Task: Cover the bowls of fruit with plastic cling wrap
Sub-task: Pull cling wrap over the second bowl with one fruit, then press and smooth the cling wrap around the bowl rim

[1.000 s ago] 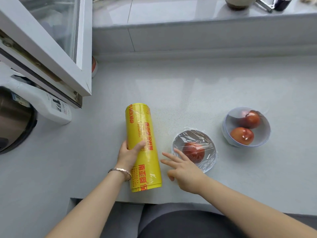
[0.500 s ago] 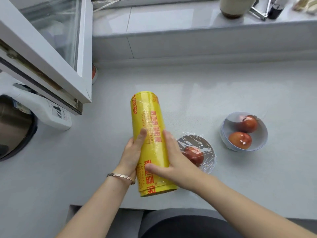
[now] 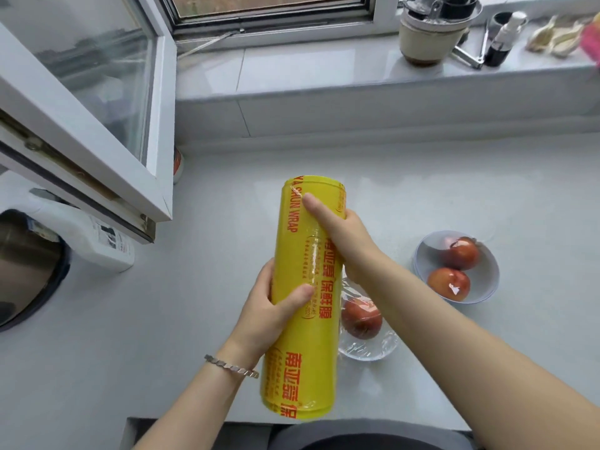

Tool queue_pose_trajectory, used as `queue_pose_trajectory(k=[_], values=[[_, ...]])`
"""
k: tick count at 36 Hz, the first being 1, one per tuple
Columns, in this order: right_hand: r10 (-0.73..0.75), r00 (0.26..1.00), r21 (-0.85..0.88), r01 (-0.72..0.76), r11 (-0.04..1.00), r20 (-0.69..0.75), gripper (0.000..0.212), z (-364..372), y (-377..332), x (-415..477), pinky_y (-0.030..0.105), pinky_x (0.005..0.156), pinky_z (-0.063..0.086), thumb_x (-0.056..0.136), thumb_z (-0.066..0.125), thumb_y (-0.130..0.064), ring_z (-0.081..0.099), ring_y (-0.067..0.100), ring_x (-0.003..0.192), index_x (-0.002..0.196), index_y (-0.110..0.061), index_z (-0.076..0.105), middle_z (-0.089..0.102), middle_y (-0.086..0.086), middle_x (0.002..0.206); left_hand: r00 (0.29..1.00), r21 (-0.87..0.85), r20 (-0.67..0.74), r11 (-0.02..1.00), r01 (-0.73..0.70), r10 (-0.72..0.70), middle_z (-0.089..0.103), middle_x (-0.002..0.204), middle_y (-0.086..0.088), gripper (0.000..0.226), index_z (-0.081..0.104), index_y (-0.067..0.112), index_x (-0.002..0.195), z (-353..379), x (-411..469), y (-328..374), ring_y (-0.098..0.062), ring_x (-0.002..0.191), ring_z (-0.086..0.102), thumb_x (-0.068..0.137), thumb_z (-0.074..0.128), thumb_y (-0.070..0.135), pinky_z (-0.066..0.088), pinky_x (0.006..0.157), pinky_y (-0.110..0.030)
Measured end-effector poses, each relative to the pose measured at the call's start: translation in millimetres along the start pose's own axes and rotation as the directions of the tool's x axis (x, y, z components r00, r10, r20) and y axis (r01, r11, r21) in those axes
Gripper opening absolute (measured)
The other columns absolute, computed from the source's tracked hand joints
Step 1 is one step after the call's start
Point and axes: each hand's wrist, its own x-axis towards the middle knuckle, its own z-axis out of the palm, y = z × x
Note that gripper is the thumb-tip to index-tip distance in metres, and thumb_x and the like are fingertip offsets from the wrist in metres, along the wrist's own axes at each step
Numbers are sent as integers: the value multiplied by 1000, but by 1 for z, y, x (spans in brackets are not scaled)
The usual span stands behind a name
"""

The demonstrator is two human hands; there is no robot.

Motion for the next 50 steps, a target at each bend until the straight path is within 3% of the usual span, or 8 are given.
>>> queue_pose_trajectory(k=[8, 11, 16, 21, 26, 41, 47, 50], values=[[-28, 1000, -149, 27, 989, -3, 86, 4, 9, 7, 38, 83, 55, 64, 44, -84, 66, 17, 93, 116, -16, 53, 67, 4, 106, 986, 139, -164, 989, 51, -28, 67, 106, 5, 80, 47, 28, 117, 4, 8, 10, -11, 87, 69, 50, 87, 44, 59, 72, -32], [-119, 993, -279, 120, 953, 19, 66, -7, 8, 10, 37, 83, 52, 85, 29, -64, 64, 20, 94, 108, -9, 59, 67, 9, 104, 966, 173, -259, 984, 36, 10, 65, 110, 5, 79, 47, 26, 120, 4, 21, 9, -13, 91, 66, 53, 89, 35, 57, 80, -38], [-200, 980, -622, 144, 769, -21, 22, -52, 25, 15, 25, 90, 43, 92, 51, -27, 59, 15, 99, 102, -12, 64, 67, 3, 106, 880, 280, -429, 956, -85, 204, 57, 110, 10, 77, 42, 31, 118, -6, 57, 26, -11, 99, 58, 57, 88, 32, 50, 76, -28], [-92, 996, -835, 55, 547, 6, 27, -85, 49, 17, 20, 92, 33, 91, 49, -23, 50, 12, 116, 116, -19, 58, 56, -1, 124, 751, 228, -619, 968, -106, 228, 46, 128, -5, 93, 33, 23, 129, -13, 112, 52, -25, 125, 36, 53, 86, 33, 35, 85, -29], [-7, 1000, -857, -18, 514, -24, 31, -95, 63, 17, 21, 94, 35, 91, 47, -26, 51, 13, 114, 120, -20, 56, 57, 0, 123, 685, 250, -689, 965, -84, 238, 51, 126, -8, 101, 31, 15, 128, -16, 153, 55, -31, 122, 41, 47, 89, 34, 42, 93, -37], [46, 999, -845, -19, 534, 7, 31, -89, 77, 15, 26, 99, 39, 90, 48, -25, 53, 14, 115, 119, -19, 57, 59, 1, 124, 777, 282, -585, 957, -76, 234, 42, 135, -8, 104, 24, 16, 137, -20, 155, 38, -25, 126, 40, 55, 86, 31, 41, 101, -38], [15, 999, -835, -41, 548, -40, 32, -98, 80, 8, 22, 94, 38, 92, 46, -24, 55, 15, 114, 122, -18, 56, 60, 3, 124, 917, 391, -347, 860, 329, -194, 39, 142, -18, 77, 18, 5, 143, 6, 101, -8, -32, 129, 41, 88, 58, 41, 36, 103, -37], [25, 998, -828, -64, 558, -60, 31, -103, 83, 5, 23, 92, 39, 94, 43, -25, 56, 15, 113, 122, -17, 56, 62, 3, 123, 866, 466, -164, 736, 490, -473, 58, 113, -10, 69, 31, 14, 135, 21, 61, -41, -28, 104, 61, 86, 39, 64, 51, 85, -36]])
